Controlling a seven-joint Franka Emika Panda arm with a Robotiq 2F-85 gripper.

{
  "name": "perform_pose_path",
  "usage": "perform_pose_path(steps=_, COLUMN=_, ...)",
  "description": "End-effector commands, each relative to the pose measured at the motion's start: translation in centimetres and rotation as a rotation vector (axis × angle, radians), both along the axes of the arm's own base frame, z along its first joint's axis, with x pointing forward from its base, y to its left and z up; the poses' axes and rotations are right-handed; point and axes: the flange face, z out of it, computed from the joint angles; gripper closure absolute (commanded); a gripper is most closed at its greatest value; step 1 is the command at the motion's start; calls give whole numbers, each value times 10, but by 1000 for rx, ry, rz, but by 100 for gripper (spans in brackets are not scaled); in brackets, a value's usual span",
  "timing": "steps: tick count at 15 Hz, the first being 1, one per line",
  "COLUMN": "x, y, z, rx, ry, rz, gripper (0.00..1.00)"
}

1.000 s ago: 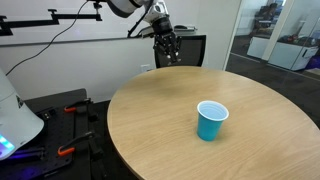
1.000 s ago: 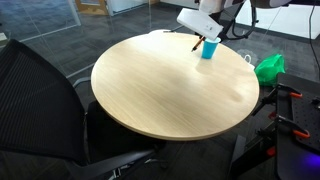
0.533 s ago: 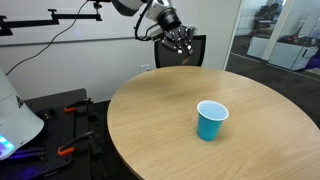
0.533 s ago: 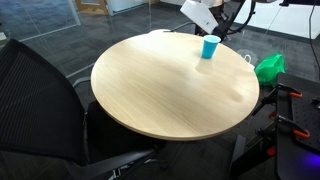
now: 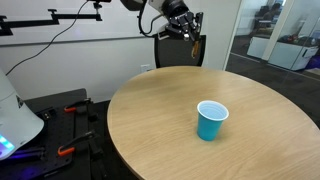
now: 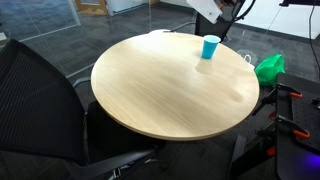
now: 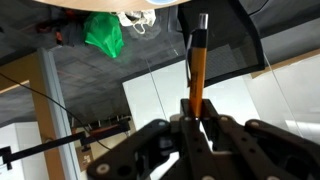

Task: Put the pen into the cup.

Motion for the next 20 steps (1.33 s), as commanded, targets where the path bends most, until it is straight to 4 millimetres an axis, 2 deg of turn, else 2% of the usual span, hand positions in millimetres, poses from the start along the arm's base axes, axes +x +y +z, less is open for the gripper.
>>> perform_pose_path(steps=1, x=1, y=-11, z=-21, rx=-106, ry=103, rz=-41, gripper=96)
perform_pose_path(steps=7, x=-2, y=-48, z=-54, rx=-185, ry=179, rz=-119, gripper=96)
perform_pose_path(steps=11, x=2, y=-72, z=-65, rx=-180, ry=170, rz=-169, gripper=96)
perform_pose_path(steps=12, x=5, y=-78, z=-62, rx=-171, ry=162, rz=-179, gripper=96)
perform_pose_path(steps=13, x=-3, y=-71, z=-68, rx=-160, ry=182, rz=-144, gripper=85)
perform_pose_path(steps=17, x=2, y=-79, z=-66, rx=-164, ry=173, rz=-160, gripper=85)
perform_pose_path(steps=18, x=3, y=-78, z=-66, rx=-164, ry=172, rz=-159, gripper=96)
perform_pose_path(steps=20, x=11, y=-84, z=-64, rx=-196, ry=167, rz=-201, gripper=96)
